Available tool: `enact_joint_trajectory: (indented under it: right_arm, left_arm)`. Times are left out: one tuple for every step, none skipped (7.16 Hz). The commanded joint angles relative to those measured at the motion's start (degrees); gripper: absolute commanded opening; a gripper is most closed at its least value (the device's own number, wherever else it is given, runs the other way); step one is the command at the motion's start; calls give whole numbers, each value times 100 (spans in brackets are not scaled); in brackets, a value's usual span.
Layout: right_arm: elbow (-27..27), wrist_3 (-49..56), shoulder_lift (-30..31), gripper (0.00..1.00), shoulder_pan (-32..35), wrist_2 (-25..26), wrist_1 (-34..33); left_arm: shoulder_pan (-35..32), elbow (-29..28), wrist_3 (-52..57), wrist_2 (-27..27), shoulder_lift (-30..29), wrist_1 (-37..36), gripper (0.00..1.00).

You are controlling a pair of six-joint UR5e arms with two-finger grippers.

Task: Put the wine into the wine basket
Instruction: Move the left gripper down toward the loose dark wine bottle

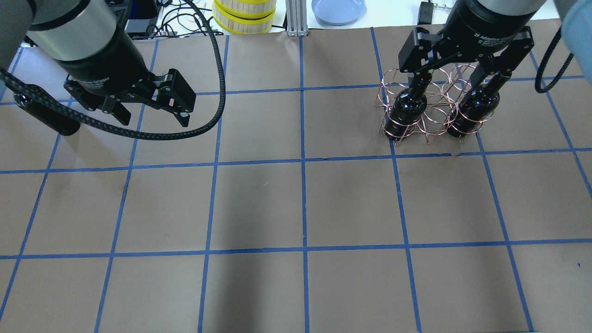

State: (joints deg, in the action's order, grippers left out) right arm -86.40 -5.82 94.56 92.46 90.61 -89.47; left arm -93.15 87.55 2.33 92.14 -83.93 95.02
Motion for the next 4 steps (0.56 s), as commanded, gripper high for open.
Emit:
enact_joint_trajectory:
  right_arm:
    - [0, 2, 1, 100, 0, 0, 0]
    - [0, 2, 1, 100, 0, -9, 0]
    - [0, 2, 1, 100, 0, -9, 9]
    - [0, 2, 1, 100, 0, -9, 9]
  left_arm:
    - [1011, 77, 399, 384, -45, -483, 100]
    - [1819, 104, 817, 306, -54, -563, 100]
    - [2566, 113, 1326, -217, -71, -599, 100]
    - [3209, 122, 1836, -292, -176, -851, 100]
